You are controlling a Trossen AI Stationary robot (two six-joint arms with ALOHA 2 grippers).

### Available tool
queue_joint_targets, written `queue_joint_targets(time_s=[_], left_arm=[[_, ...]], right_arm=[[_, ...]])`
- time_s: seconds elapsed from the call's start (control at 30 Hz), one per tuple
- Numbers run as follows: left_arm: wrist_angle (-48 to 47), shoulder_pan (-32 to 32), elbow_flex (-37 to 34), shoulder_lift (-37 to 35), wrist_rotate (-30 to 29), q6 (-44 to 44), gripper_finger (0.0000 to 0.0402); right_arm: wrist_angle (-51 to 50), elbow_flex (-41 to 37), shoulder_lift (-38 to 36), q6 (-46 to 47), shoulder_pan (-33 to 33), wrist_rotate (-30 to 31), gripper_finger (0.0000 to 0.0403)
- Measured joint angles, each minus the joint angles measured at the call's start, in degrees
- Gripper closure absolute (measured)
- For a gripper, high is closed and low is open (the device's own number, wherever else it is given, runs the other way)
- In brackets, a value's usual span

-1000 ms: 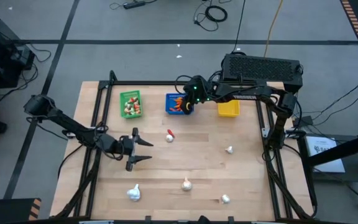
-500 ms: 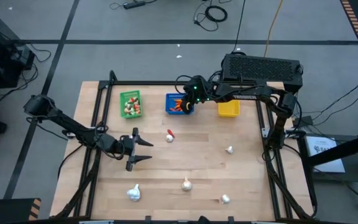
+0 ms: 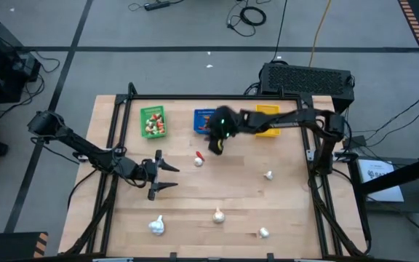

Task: Sort produce into baskets
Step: Put the orange chili pepper into the blue bin

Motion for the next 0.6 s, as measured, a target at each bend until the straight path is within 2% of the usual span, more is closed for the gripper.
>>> queue_joint_targets(time_s=[0.07, 0.2, 0.3, 0.4, 0.6], left_arm=[[0.0, 0.0, 0.0, 0.0, 0.0, 0.0, 0.0153], [0.0, 0.0, 0.0, 0.0, 0.0, -1.5, 0.0153], [0.2, 0.0, 0.0, 0.0, 0.0, -1.5, 0.0153], [0.5, 0.0, 0.0, 0.0, 0.0, -1.5, 0.0153], [1.4, 0.1, 0.0, 0.0, 0.0, -1.4, 0.0153]], right_arm=[[0.6, 0.0, 0.7, 0.9, 3.2, 4.9, 0.0293], [0.9, 0.0, 2.5, 8.5, 8.9, 20.2, 0.0291], [1.8, 0.0, 4.2, 13.0, 12.1, 26.0, 0.0291], [3.1, 0.0, 6.9, 18.6, 13.9, 29.2, 0.0291], [10.3, 0.0, 11.5, 23.8, 14.3, 29.1, 0.0291]])
